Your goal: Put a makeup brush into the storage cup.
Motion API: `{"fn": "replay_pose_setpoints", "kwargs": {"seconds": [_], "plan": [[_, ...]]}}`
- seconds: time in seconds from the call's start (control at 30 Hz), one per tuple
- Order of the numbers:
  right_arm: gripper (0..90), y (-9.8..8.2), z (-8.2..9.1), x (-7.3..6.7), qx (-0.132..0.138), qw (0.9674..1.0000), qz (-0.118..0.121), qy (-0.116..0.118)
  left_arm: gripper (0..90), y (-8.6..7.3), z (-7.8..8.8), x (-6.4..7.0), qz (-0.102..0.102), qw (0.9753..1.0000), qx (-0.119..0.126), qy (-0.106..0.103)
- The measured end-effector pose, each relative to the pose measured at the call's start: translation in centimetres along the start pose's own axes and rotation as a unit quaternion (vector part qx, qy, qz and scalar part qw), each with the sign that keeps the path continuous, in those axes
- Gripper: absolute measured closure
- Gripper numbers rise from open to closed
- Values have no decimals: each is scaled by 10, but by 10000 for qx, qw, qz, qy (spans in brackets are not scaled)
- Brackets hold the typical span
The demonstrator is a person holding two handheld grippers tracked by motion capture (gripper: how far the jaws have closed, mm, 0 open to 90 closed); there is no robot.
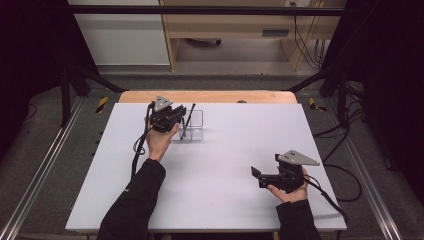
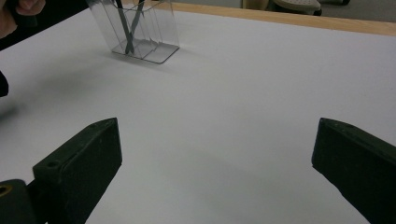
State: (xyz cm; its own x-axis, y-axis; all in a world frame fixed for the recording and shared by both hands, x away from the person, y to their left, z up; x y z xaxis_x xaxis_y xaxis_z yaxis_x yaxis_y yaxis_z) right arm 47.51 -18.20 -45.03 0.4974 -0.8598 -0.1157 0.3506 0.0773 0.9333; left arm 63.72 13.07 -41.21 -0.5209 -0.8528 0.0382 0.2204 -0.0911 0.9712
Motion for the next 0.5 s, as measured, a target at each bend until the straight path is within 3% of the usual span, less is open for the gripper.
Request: {"fn": "replay_pose_setpoints", "kwargs": {"seconds": [0.17, 0.33, 0.5], "plan": [[22, 0, 0, 0, 9, 10000, 0, 0, 688, -2, 10, 1, -36, 10000, -52, -12], [22, 1, 1, -1, 35, 10000, -22, 26, 613, -5, 24, 0, 61, 10000, -58, -47], [19, 2, 0, -1, 62, 10000, -26, 20, 524, -5, 40, 3, 105, 9997, 7, -201]]}}
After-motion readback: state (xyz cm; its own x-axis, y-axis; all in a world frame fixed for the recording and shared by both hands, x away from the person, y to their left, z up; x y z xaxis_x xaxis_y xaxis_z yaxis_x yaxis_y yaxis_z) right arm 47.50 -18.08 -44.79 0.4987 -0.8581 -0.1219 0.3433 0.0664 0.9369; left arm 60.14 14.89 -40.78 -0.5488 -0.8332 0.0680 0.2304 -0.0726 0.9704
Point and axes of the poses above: each handheld gripper's, and its own axes: z roughly backward along the jaws, y roughly out of its top, x roughly to its right, the point moved 6 cm from there along -z, roughly forward along the jaws, and after that the axes turned 8 degrees about x, right-handed, at the moved point
